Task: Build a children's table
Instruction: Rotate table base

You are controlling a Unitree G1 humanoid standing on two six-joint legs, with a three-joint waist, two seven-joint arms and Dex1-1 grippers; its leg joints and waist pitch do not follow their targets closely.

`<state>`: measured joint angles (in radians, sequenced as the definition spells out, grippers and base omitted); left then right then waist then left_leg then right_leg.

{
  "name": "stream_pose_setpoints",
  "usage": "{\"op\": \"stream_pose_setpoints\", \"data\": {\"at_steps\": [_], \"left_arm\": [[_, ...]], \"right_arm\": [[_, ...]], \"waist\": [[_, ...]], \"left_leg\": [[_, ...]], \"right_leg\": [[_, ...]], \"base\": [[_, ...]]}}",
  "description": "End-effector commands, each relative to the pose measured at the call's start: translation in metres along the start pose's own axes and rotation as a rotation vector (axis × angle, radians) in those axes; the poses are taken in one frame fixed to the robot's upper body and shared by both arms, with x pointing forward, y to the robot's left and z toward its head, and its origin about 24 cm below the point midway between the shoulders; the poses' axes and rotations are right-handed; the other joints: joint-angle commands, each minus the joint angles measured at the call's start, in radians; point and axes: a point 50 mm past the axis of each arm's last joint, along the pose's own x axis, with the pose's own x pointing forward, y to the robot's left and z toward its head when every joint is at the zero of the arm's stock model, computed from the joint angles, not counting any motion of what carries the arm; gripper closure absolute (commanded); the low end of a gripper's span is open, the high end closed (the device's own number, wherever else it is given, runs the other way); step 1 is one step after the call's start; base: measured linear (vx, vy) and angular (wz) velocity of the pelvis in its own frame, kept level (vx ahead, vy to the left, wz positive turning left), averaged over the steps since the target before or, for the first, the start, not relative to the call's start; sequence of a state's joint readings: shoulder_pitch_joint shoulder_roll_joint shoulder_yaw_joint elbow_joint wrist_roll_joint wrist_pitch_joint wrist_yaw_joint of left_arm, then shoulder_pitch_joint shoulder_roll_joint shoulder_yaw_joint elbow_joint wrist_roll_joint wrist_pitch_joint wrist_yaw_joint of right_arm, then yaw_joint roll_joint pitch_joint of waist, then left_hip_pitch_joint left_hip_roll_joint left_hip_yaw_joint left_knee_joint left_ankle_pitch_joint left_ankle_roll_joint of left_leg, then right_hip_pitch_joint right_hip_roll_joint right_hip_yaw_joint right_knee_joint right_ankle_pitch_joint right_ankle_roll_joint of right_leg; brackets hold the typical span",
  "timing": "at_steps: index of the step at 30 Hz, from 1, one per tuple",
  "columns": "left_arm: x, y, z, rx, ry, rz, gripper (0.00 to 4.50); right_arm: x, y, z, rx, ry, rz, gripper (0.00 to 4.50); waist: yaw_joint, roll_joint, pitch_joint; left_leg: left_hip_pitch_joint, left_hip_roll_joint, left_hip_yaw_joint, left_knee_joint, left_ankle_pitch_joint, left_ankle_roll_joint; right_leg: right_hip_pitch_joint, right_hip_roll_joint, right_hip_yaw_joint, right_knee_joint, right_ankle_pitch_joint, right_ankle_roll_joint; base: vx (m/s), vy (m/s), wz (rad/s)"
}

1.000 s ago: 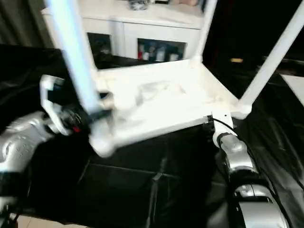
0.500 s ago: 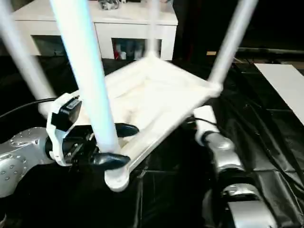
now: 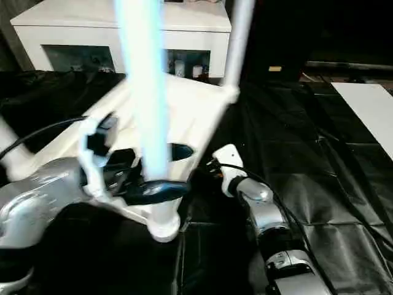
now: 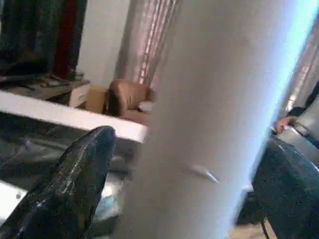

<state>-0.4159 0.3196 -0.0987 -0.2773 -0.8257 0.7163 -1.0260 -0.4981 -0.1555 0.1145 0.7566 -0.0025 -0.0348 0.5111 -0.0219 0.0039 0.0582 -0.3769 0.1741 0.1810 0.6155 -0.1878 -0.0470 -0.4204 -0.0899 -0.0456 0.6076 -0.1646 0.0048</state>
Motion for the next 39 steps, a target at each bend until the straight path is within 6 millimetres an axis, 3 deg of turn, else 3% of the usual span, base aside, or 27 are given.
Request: {"op": "stream_pose_setpoints", "data": {"at_steps": [1,3,4,5,7,9,10,12,13,14,15,17,20,21,22,26,29,33,34,36,38,39], "left_arm": [[0.012,0.003,0.001,0.032,0.004,-0.017,0.07],[0.016,0.009,0.002,0.059,-0.010,0.004,0.07],[0.021,0.022,0.000,0.105,-0.016,0.069,0.07],[0.025,0.030,-0.002,0.134,-0.009,0.114,0.07],[0.031,0.048,-0.006,0.210,0.033,0.227,0.07],[0.034,0.052,-0.007,0.225,0.043,0.248,0.07],[0.037,0.059,-0.009,0.251,0.059,0.289,0.07],[0.039,0.077,-0.014,0.329,0.130,0.407,0.07],[0.038,0.078,-0.015,0.336,0.133,0.414,0.07],[0.037,0.081,-0.016,0.352,0.141,0.431,0.07],[0.036,0.081,-0.016,0.357,0.144,0.433,0.07],[0.029,0.082,-0.021,0.386,0.181,0.435,0.07],[0.020,0.075,-0.025,0.375,0.192,0.378,0.07],[0.013,0.063,-0.029,0.302,0.193,0.295,0.07],[0.013,0.063,-0.029,0.302,0.193,0.295,0.07],[-0.003,0.052,-0.038,0.256,0.253,0.293,0.07],[-0.013,0.047,-0.046,0.201,0.292,0.276,0.07],[-0.026,0.046,-0.058,0.173,0.403,0.292,0.07],[-0.043,0.049,-0.072,0.170,0.540,0.339,0.07],[-0.058,0.053,-0.082,0.180,0.645,0.414,0.41],[-0.062,0.054,-0.087,0.173,0.680,0.470,0.60],[-0.062,0.053,-0.089,0.170,0.688,0.477,0.60]], "right_arm": [[0.010,0.023,0.015,-0.029,-0.057,0.113,0.81],[0.011,0.025,0.015,-0.030,-0.060,0.116,0.81],[0.012,0.026,0.016,-0.029,-0.062,0.119,0.81],[0.012,0.027,0.017,-0.029,-0.064,0.120,0.81],[0.012,0.026,0.017,-0.033,-0.065,0.104,0.81],[0.012,0.023,0.017,-0.039,-0.063,0.082,0.81],[0.011,0.019,0.017,-0.042,-0.059,0.049,0.81],[0.005,0.000,0.016,-0.025,-0.059,-0.062,0.81],[0.003,-0.004,0.017,-0.022,-0.061,-0.081,0.81],[0.001,-0.008,0.017,-0.016,-0.065,-0.103,0.81],[0.001,-0.009,0.017,-0.016,-0.066,-0.106,0.81],[-0.007,-0.020,0.018,-0.009,-0.079,-0.156,0.81],[-0.016,-0.030,0.021,0.003,-0.101,-0.190,0.81],[-0.023,-0.036,0.023,0.003,-0.122,-0.193,0.81],[-0.023,-0.036,0.023,0.003,-0.122,-0.193,0.81],[-0.039,-0.043,0.025,-0.051,-0.127,-0.145,0.81],[-0.048,-0.046,0.022,-0.090,-0.102,-0.106,0.81],[-0.056,-0.050,0.018,-0.132,-0.059,-0.075,0.81],[-0.070,-0.055,0.011,-0.207,0.020,-0.019,0.81],[-0.086,-0.058,0.005,-0.280,0.109,0.059,0.81],[-0.098,-0.059,0.002,-0.315,0.163,0.107,0.81],[-0.102,-0.060,0.002,-0.323,0.175,0.112,0.81]], "waist": [[0.008,0.004,-0.059],[0.008,0.001,-0.060],[0.007,0.000,-0.061],[0.011,0.001,-0.062],[0.011,0.000,-0.059],[0.007,-0.004,-0.061],[0.006,-0.003,-0.060],[0.010,-0.003,-0.060],[0.012,-0.003,-0.061],[0.009,-0.004,-0.060],[0.008,-0.006,-0.061],[0.012,-0.007,-0.066],[0.016,-0.006,-0.066],[0.018,-0.011,-0.067],[0.021,-0.009,-0.067],[0.035,0.000,-0.069],[0.039,-0.002,-0.070],[0.050,0.000,-0.065],[0.050,-0.001,-0.065],[0.057,0.004,-0.059],[0.059,0.010,-0.062],[0.058,0.007,-0.062]], "left_leg": [[0.009,0.039,-0.018,-0.094,-0.394,-0.018],[0.006,0.039,-0.017,-0.093,-0.379,-0.012],[0.005,0.039,-0.017,-0.092,-0.370,-0.007],[0.013,0.038,-0.014,-0.089,-0.369,-0.003],[0.009,0.040,-0.018,-0.093,-0.378,-0.001],[0.002,0.039,-0.022,-0.094,-0.378,-0.006],[0.000,0.038,-0.023,-0.094,-0.383,-0.007],[0.014,0.036,-0.019,-0.089,-0.393,-0.002],[0.018,0.036,-0.018,-0.089,-0.396,-0.003],[0.009,0.033,-0.019,-0.090,-0.392,-0.001],[0.003,0.033,-0.022,-0.092,-0.384,0.002],[0.006,0.034,-0.020,-0.089,-0.365,0.009],[0.004,0.037,-0.017,-0.089,-0.338,0.023],[0.006,0.039,-0.015,-0.090,-0.327,0.027],[0.005,0.042,-0.017,-0.091,-0.317,0.026],[0.015,0.044,-0.006,-0.088,-0.277,0.046],[0.013,0.043,-0.006,-0.087,-0.247,0.054],[0.016,0.044,-0.006,-0.092,-0.270,0.043],[0.015,0.042,-0.006,-0.092,-0.273,0.039],[0.026,0.043,-0.004,-0.093,-0.326,0.032],[0.022,0.043,-0.006,-0.093,-0.318,0.028],[0.017,0.045,-0.008,-0.094,-0.318,0.030]], "right_leg": [[0.047,-0.035,0.032,-0.078,-0.353,-0.214],[0.049,-0.037,0.033,-0.078,-0.344,-0.216],[0.050,-0.038,0.034,-0.080,-0.341,-0.215],[0.045,-0.037,0.034,-0.085,-0.352,-0.207],[0.049,-0.037,0.033,-0.088,-0.370,-0.194],[0.057,-0.041,0.032,-0.085,-0.382,-0.182],[0.057,-0.043,0.030,-0.086,-0.412,-0.173],[0.042,-0.040,0.032,-0.099,-0.443,-0.163],[0.040,-0.038,0.032,-0.100,-0.445,-0.162],[0.048,-0.039,0.030,-0.097,-0.443,-0.161],[0.053,-0.042,0.029,-0.097,-0.448,-0.157],[0.051,-0.043,0.030,-0.098,-0.439,-0.156],[0.052,-0.042,0.031,-0.090,-0.379,-0.188],[0.051,-0.042,0.031,-0.087,-0.355,-0.201],[0.057,-0.046,0.032,-0.081,-0.339,-0.210],[0.049,-0.034,0.034,-0.073,-0.222,-0.252],[0.053,-0.035,0.034,-0.069,-0.192,-0.260],[0.053,-0.035,0.035,-0.073,-0.245,-0.239],[0.055,-0.035,0.034,-0.076,-0.257,-0.233],[0.048,-0.030,0.037,-0.087,-0.311,-0.198],[0.052,-0.036,0.039,-0.085,-0.318,-0.195],[0.054,-0.037,0.038,-0.087,-0.319,-0.195]], "base": [[0.000,0.000,0.00],[0.000,0.000,0.00],[0.000,0.000,0.00],[0.000,0.000,0.00],[0.000,0.000,0.00],[0.000,0.000,0.00],[0.000,0.000,0.00],[0.000,0.000,0.00],[0.000,0.000,0.00],[0.000,0.000,0.00],[0.000,0.000,0.00],[0.000,0.000,0.00],[0.000,0.000,0.00],[0.000,0.000,0.00],[0.000,0.000,0.00],[0.000,0.000,0.00],[0.000,0.000,0.00],[0.000,0.000,0.00],[0.000,0.000,0.00],[0.000,0.000,0.00],[0.000,0.000,0.00],[0.000,0.000,0.00]]}}
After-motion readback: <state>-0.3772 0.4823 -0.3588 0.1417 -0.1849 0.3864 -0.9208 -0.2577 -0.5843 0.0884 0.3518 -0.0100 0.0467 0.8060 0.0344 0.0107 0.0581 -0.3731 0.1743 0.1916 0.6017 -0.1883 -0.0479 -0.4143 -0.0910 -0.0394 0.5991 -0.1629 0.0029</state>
